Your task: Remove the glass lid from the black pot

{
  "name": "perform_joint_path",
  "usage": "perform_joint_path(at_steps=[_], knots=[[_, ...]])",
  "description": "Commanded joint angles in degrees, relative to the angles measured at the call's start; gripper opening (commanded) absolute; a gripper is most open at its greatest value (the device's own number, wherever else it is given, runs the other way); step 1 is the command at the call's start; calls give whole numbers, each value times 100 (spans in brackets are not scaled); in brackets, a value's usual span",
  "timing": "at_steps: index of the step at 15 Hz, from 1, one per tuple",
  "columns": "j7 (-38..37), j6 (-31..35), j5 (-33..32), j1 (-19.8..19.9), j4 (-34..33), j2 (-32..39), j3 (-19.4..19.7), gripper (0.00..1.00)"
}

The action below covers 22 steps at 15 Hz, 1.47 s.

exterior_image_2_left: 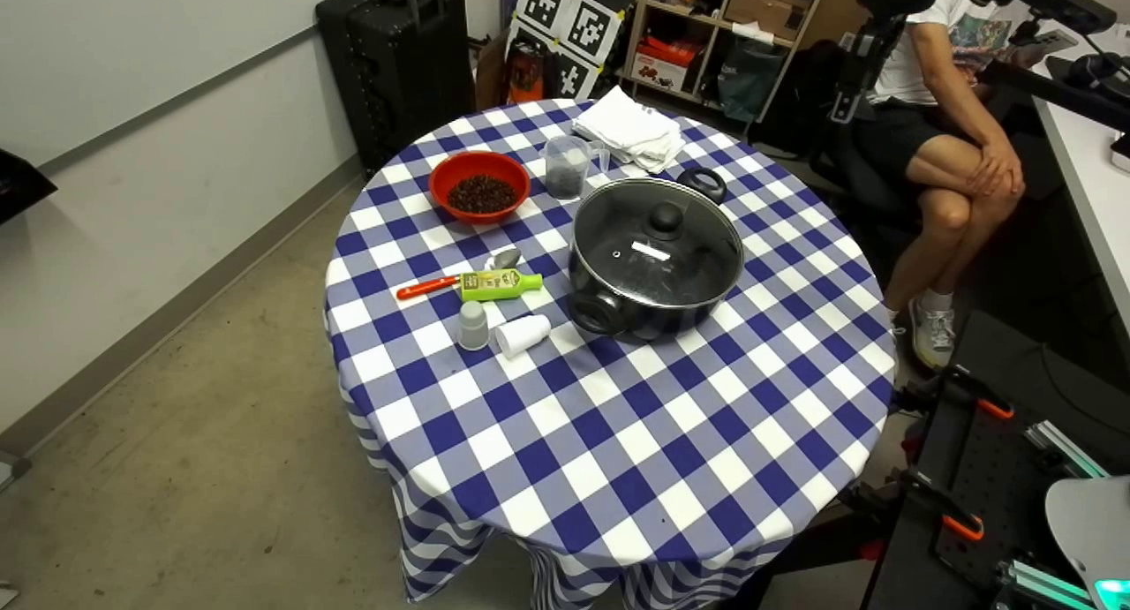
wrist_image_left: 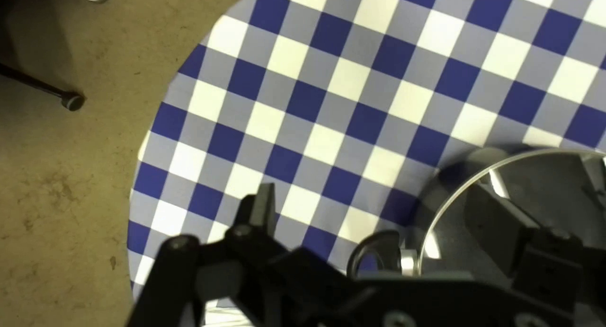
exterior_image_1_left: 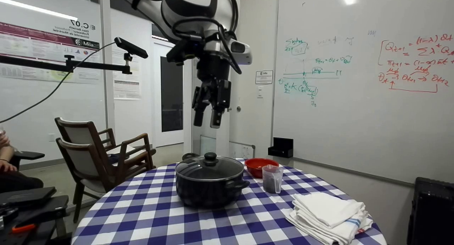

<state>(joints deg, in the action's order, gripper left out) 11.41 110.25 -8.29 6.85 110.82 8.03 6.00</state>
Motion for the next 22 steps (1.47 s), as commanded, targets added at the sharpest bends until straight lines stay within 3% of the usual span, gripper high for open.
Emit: perform_joint_path(at_steps=[1,5,10,22], knots=[[112,-351,709,17,-1111,794,-121,100],[-120,-539,990,-108,-1897,1365,-367,100],[-451,-556,879,-418,-2410,1893,-608,100],[-309,-884,762,-837,-2510,2414,-908,100]])
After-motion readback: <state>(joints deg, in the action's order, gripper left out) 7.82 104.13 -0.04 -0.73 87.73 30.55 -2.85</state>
